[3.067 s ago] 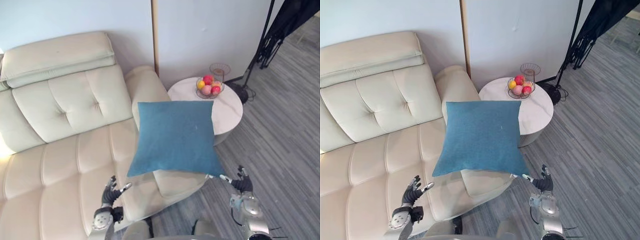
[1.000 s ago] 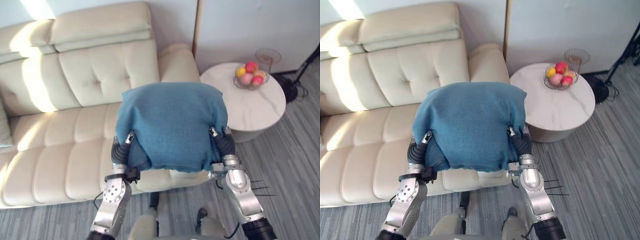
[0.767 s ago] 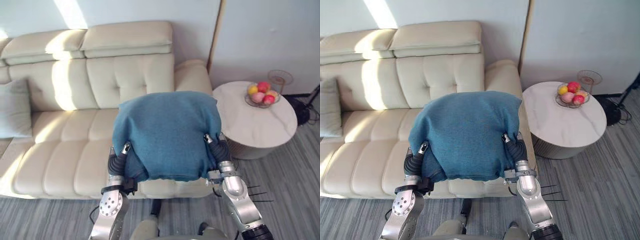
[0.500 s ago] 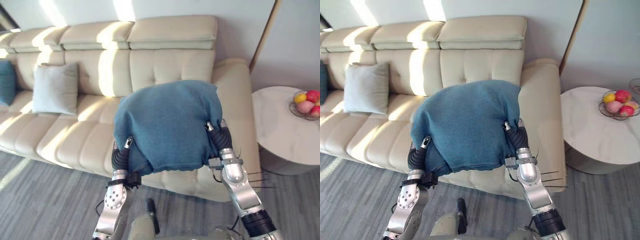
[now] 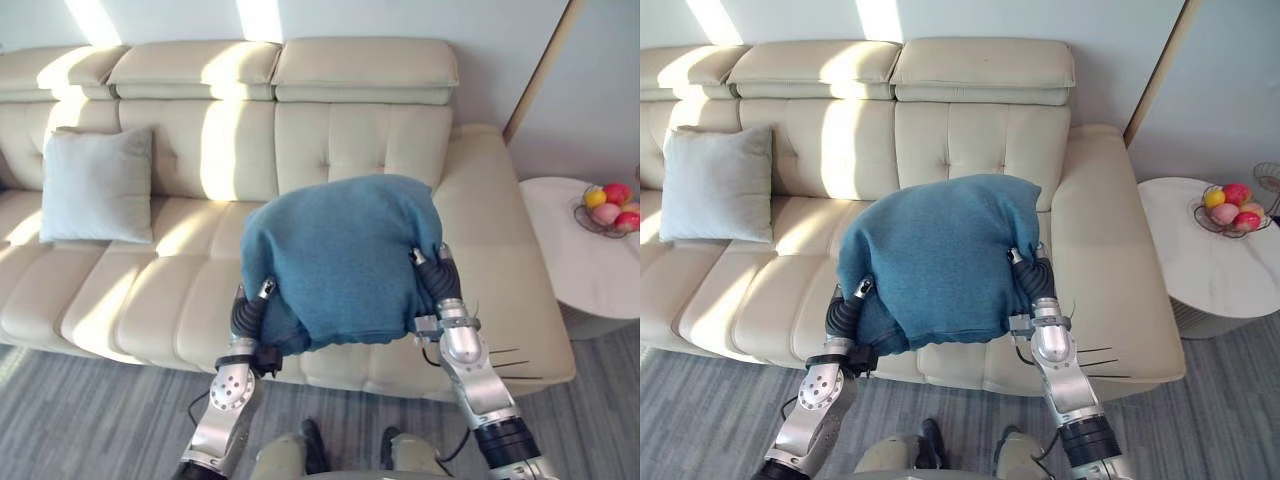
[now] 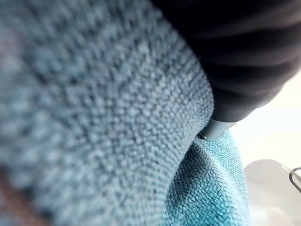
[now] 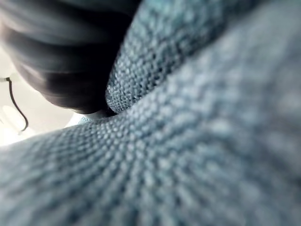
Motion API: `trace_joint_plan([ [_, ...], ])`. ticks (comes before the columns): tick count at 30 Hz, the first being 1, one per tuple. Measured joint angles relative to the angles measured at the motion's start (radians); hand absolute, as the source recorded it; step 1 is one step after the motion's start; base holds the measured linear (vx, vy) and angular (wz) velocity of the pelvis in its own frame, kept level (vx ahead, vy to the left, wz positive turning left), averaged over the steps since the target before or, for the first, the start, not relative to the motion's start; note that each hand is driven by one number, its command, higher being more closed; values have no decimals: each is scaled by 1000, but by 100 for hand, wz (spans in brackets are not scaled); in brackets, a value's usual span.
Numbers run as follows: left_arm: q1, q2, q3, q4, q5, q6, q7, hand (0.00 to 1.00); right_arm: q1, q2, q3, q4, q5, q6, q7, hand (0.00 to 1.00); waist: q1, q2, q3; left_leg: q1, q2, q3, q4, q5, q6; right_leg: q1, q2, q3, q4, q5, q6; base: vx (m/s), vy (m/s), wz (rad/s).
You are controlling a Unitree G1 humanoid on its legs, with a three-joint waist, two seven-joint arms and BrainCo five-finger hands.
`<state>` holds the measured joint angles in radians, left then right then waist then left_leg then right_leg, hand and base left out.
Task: Pick up cushions and gather them together orderly.
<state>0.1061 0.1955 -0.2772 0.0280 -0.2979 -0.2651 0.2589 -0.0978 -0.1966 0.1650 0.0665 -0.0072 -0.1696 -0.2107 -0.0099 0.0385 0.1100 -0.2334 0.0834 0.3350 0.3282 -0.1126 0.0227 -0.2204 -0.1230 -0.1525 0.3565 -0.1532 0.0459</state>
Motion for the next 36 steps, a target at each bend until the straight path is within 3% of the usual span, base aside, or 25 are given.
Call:
trace_joint_plan([
  [3, 0, -2, -27, 0, 0, 8, -10, 100, 42, -1, -25, 0, 8, 0, 0, 100, -4, -1, 1, -11, 8, -58, 45, 6, -10, 64, 8, -39, -65, 7, -6, 130, -65, 29],
  [6, 0, -18, -35, 0, 0, 13, -20, 100, 57, -3, -44, 0, 10, 0, 0, 100, 17, 1, 4, -14, 18, -100, 72, 14, -23, 110, 28, -38, -124, 32, -15, 58, -59, 2],
  [10, -1, -23, -39, 0, 8, 18, -27, 100, 63, -3, -56, -5, 10, -1, 0, 100, 20, 1, 3, 51, -12, -171, -143, 78, -55, 112, 52, 1, -208, 80, -35, 25, -57, 4],
  [16, 34, -10, -69, 0, 24, 22, -40, 100, 108, 8, -73, -6, 9, -1, 15, 100, 22, 2, 2, 148, -10, -135, -287, 129, -68, 134, 83, 76, -259, 112, -46, -28, -36, -26],
  [20, 34, 5, -78, 0, 36, 25, -43, 100, 120, 8, -77, -6, 9, -1, 16, 100, -1, 4, 1, 154, 3, -111, -319, 142, -71, 129, 100, 105, -300, 145, -47, -31, -33, -30],
  [25, 16, 6, -75, 26, 69, 28, -43, 100, 120, 7, -77, -7, 1, -1, 15, 100, -1, 6, 0, 129, 8, -88, -322, 147, -71, 111, 110, 128, -343, 181, -50, -11, -11, -16],
  [28, -81, 6, -54, 92, 99, 29, -26, 100, 43, 7, -71, 8, -28, -1, -3, 100, 1, 7, 2, 24, 12, -88, -288, 156, -63, 21, 110, 130, -342, 209, -50, -83, -7, -5],
  [32, -325, 8, 8, 201, 165, 50, 69, 100, -219, 10, -64, 134, -88, 2, -77, 100, 8, 10, 70, -99, 20, -88, -258, 181, -53, -88, 108, 133, -341, 255, -47, -164, -12, -3],
  [36, -748, 91, 66, 357, 213, 62, 187, 100, -631, 1, -84, 304, -126, 6, -192, 100, 29, 13, 158, -245, 20, -106, -267, 247, -43, -231, 109, 120, -342, 313, -48, -185, -18, 7],
])
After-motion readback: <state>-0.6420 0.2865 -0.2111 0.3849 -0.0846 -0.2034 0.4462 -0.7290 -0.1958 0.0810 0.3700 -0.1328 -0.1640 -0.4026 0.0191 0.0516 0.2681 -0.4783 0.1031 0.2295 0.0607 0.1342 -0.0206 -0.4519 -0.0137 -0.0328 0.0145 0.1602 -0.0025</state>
